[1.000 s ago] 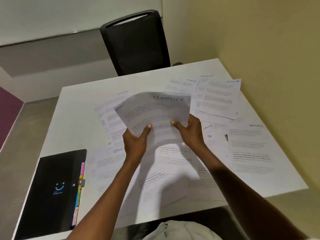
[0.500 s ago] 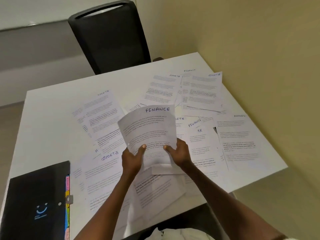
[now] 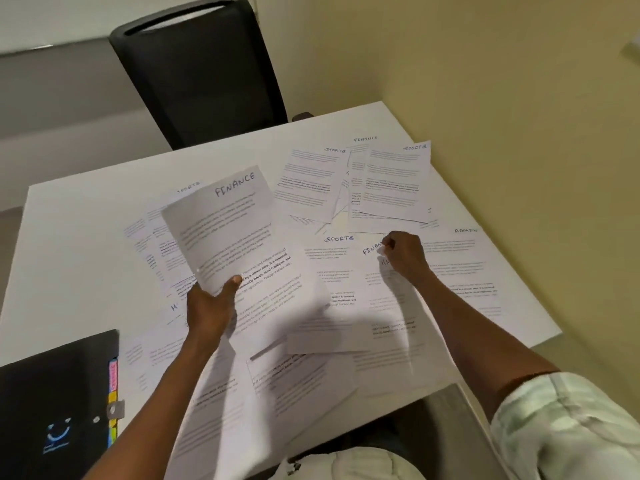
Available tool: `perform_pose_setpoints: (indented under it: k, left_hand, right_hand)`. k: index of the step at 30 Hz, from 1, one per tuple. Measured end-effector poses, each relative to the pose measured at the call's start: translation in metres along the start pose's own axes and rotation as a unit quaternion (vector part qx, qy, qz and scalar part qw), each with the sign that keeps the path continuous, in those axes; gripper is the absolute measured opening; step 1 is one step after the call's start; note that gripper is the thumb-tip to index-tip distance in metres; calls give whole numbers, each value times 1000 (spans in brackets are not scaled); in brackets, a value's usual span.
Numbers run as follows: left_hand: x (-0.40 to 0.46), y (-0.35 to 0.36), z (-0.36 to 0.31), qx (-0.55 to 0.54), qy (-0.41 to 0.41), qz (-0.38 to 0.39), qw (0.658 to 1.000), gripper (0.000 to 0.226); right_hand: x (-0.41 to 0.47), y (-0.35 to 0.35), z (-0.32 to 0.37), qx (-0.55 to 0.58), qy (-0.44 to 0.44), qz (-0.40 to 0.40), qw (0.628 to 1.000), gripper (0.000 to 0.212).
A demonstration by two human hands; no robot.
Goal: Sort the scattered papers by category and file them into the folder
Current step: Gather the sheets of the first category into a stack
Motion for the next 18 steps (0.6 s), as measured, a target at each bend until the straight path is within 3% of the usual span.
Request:
perform_pose_setpoints:
  k: [2, 4, 8, 12, 15, 18]
  left_hand:
    - [-1, 4, 2, -3, -20, -12, 1000, 42]
    - [-1, 11, 6, -12, -31, -19, 999, 58]
    - [-3, 26, 6, -19, -41, -55, 997, 66]
    - [-9, 39, 2, -30, -43, -79, 995, 71]
    - [-14, 47, -2, -44, -43, -89, 994, 65]
    - [-20, 52, -8, -45, -38, -103, 993, 63]
  right_hand:
    - [23, -2, -9, -41, -14, 31, 999, 19]
    - [44, 2, -15, -102, -44, 71, 991, 18]
    - [74, 22, -28, -214, -116, 157, 957, 29]
    - [77, 35, -36, -352, -190, 150, 904, 38]
    - [82, 35, -37, -390, -198, 144, 888, 32]
    - [90, 34, -30, -388, -158, 197, 886, 26]
Point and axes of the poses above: each hand's wrist, its own x-axis towards the middle knuckle, its own y-axis out of the palm, z = x × y, the point moved 2 cm from there along x, towards the middle knuckle, and after that the axes turned 9 degrees about z, right-handed, at the moved point
